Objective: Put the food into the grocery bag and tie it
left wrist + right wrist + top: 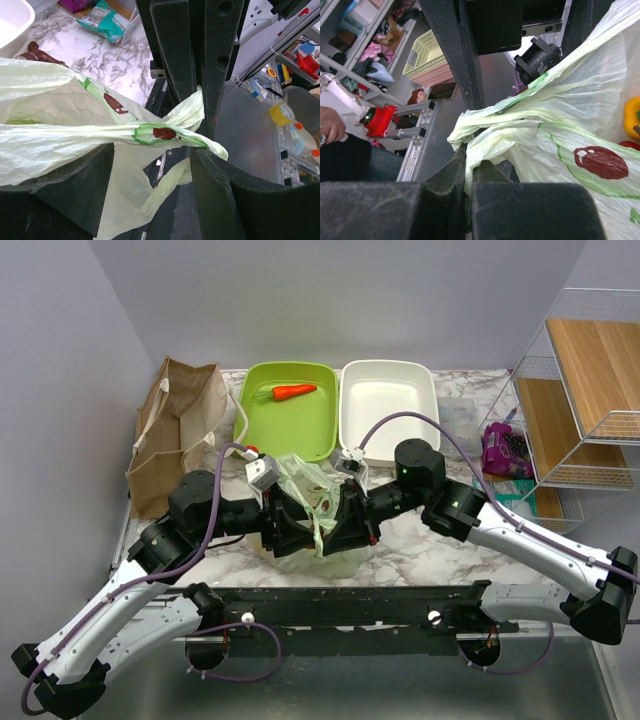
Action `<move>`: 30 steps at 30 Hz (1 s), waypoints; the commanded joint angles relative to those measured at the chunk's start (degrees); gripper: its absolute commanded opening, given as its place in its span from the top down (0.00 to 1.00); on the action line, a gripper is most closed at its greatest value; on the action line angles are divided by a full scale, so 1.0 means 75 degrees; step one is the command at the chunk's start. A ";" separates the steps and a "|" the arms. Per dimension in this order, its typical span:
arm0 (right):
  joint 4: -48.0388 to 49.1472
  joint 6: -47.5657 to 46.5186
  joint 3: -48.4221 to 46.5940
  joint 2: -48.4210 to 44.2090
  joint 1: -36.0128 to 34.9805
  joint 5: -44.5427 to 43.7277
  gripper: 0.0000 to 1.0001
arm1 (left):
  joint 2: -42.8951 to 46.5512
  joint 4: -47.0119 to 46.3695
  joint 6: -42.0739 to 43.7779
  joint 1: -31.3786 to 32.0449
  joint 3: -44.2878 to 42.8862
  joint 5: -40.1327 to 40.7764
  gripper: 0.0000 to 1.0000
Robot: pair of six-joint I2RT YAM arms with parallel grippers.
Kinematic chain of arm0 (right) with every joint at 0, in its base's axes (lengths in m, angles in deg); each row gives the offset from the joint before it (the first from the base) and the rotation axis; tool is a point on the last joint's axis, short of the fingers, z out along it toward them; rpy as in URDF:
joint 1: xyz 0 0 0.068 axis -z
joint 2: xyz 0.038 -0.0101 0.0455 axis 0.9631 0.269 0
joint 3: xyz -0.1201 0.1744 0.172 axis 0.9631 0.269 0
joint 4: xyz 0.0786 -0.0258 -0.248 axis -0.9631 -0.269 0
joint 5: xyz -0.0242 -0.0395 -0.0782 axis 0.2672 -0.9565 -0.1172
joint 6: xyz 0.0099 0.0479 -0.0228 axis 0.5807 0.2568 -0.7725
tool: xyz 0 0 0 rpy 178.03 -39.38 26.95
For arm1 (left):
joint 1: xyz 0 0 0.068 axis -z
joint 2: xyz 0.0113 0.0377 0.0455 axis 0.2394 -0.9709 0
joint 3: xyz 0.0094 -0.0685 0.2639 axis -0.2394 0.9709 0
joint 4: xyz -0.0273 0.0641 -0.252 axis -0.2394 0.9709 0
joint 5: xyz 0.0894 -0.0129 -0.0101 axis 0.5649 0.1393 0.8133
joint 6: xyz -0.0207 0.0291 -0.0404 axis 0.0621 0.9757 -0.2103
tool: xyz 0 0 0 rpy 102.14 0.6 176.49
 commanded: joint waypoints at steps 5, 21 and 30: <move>0.0079 0.0219 -0.0077 0.0191 -0.0035 0.0792 0.99 | 0.0129 -0.0641 0.0596 0.0279 0.0323 0.0485 0.37; 0.0393 0.0489 -0.0114 0.0423 -0.0034 0.1054 0.99 | -0.0325 -0.0945 0.0978 0.1102 0.0165 0.1395 0.32; 0.0561 0.0558 -0.0012 0.0360 -0.0034 0.0955 0.99 | -0.0402 -0.1180 0.1186 0.1581 0.0079 0.2188 0.24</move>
